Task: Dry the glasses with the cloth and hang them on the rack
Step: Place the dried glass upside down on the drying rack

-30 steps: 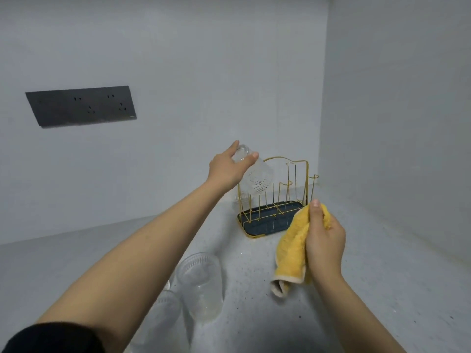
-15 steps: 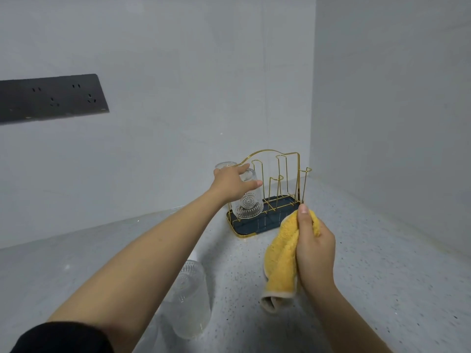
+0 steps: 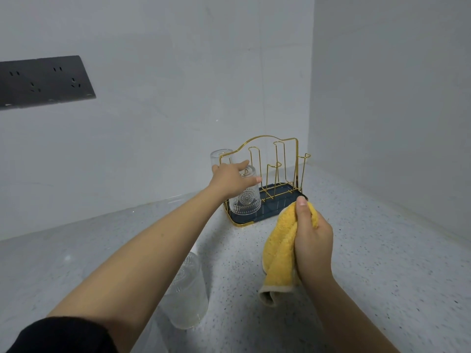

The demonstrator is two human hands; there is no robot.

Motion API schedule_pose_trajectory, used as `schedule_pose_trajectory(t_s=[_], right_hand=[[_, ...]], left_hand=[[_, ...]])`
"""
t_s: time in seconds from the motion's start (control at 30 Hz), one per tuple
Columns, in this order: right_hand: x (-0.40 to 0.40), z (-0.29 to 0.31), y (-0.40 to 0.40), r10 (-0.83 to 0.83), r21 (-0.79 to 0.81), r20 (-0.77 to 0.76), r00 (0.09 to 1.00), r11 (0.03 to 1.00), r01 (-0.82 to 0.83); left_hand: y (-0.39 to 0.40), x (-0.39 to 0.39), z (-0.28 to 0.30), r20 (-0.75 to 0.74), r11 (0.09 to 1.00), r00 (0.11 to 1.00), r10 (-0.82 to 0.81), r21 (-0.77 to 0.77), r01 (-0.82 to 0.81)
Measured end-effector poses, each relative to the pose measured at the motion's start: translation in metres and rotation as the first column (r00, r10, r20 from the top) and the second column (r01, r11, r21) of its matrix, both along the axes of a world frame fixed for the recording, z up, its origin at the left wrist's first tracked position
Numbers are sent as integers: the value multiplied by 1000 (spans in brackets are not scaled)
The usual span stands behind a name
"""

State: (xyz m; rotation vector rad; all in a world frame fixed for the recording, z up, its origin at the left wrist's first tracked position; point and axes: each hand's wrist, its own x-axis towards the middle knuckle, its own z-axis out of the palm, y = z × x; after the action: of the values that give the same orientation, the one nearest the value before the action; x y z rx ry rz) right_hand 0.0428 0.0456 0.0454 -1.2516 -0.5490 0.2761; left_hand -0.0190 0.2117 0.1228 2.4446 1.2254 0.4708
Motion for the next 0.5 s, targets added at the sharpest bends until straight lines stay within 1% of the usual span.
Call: schedule_pose_trajectory(t_s=[0.13,0.33,0.4,0.5], right_hand=[[-2,2,-3,18,-22,10,1000,1000,-17],[-15,8,-11,45,-83,-16,999,996,-46],[-24,10,-17,56,-96,-34,998,994,-59],[-39,13,-30,66,-95,-25,997,993,-69]], left_hand=[[-6,-4,-1,-46,999,999,28,24,-27],[-31,-31,6,35,998,998,50,-35,-49],[-45,-48,7,4,998,999,49,-51,-48],[-65,-81,7,-113,995,993,18,-99,-30]])
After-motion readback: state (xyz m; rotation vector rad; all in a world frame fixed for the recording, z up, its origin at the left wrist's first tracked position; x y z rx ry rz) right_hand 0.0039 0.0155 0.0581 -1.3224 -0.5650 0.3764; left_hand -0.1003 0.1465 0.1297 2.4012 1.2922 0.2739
